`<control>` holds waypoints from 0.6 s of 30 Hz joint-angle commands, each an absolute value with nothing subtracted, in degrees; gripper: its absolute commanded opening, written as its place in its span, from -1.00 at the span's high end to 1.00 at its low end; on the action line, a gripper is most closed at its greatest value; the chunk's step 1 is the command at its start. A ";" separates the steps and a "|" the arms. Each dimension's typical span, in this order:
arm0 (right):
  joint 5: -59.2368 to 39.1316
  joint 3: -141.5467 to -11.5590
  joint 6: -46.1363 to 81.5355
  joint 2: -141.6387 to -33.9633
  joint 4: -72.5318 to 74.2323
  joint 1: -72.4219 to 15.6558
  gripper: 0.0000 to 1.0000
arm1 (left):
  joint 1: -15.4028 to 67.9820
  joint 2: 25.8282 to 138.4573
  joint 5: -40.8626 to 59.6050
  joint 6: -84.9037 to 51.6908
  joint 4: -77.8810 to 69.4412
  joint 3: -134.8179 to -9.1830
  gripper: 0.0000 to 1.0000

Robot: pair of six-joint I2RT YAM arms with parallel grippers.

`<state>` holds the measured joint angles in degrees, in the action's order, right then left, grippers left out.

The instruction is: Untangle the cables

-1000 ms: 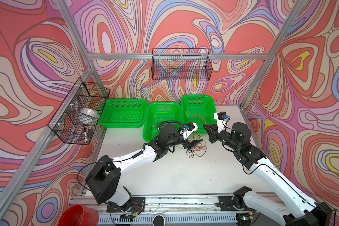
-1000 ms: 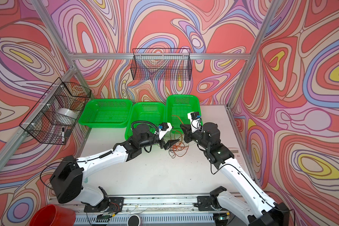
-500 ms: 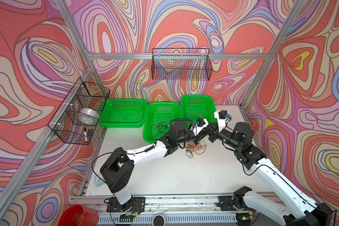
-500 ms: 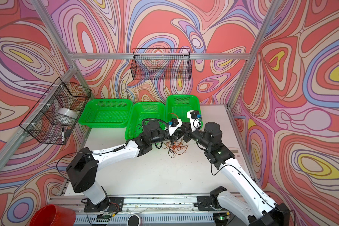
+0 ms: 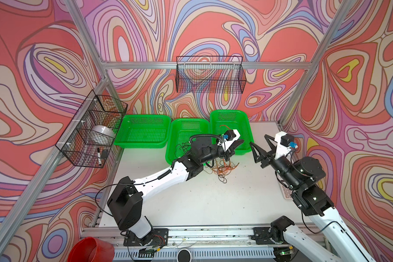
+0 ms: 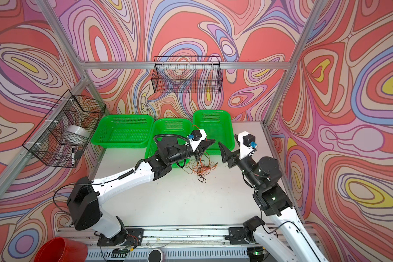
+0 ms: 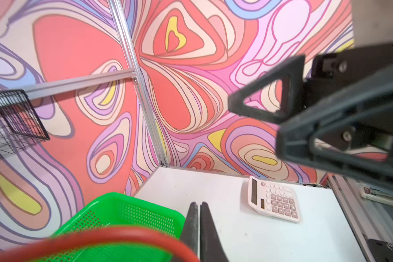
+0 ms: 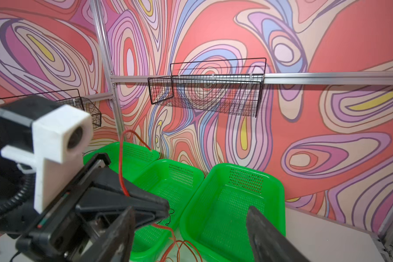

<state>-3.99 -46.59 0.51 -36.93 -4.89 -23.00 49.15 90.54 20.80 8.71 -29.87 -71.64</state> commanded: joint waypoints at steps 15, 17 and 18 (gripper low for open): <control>-20.82 -33.33 9.64 -53.71 16.01 -24.63 -0.33 | 49.54 90.10 21.93 11.43 -24.67 -83.44 1.00; -21.09 -34.23 10.51 -55.32 18.02 -24.67 -0.33 | 49.79 90.04 21.41 11.99 -23.72 -84.16 1.00; -21.44 -34.45 10.99 -55.98 19.33 -24.78 -0.32 | 49.83 90.05 21.06 12.38 -23.16 -84.58 1.00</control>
